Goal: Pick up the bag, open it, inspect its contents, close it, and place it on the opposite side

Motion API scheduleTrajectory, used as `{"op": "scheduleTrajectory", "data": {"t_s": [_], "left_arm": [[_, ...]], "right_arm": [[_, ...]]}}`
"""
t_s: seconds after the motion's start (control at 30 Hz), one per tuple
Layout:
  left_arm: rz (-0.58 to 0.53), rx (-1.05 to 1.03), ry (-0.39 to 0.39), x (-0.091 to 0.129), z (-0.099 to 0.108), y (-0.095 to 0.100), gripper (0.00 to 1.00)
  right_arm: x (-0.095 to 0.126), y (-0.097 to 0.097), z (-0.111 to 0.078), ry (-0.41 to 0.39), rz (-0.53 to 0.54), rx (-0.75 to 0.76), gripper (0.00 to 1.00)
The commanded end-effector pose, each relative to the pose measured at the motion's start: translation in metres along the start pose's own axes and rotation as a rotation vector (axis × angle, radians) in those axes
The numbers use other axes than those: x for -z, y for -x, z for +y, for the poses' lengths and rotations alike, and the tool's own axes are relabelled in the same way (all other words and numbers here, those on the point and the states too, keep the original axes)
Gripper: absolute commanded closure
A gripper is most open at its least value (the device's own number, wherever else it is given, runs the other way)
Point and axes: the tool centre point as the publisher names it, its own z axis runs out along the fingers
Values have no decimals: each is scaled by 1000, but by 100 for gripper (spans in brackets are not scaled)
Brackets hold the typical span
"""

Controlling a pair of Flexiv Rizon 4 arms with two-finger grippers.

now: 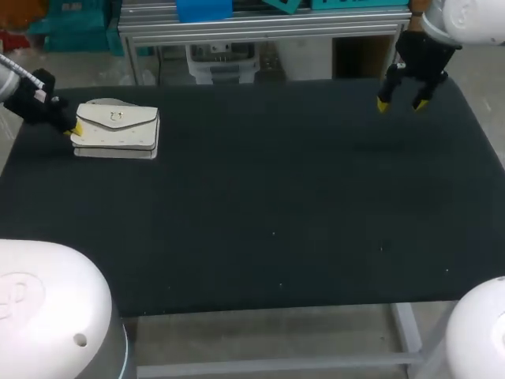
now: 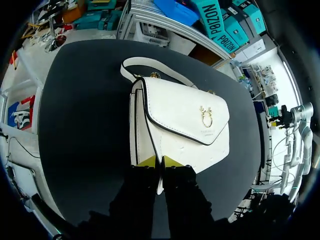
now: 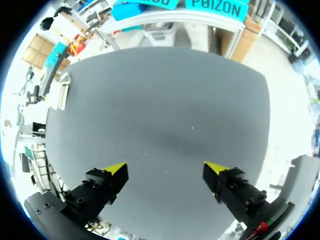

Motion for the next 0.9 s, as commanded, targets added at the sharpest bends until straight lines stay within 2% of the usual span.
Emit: {"op": "scheduleTrajectory", "data": {"t_s": [0.03,0.37,0.63,0.9], "left_arm": [[-19,7,30,7,-18,16,100],[-118,30,42,12,-35,48,100],[-114,68,56,12,-24,58,100],[-102,98,38,22,-21,68,100]], "right_arm": [[9,4,11,-23,-28,4,0],[19,20,12,-20,-54,-14,0],[18,22,8,-25,-48,-26,0],[20,23,6,-28,-45,-27,0]]}}
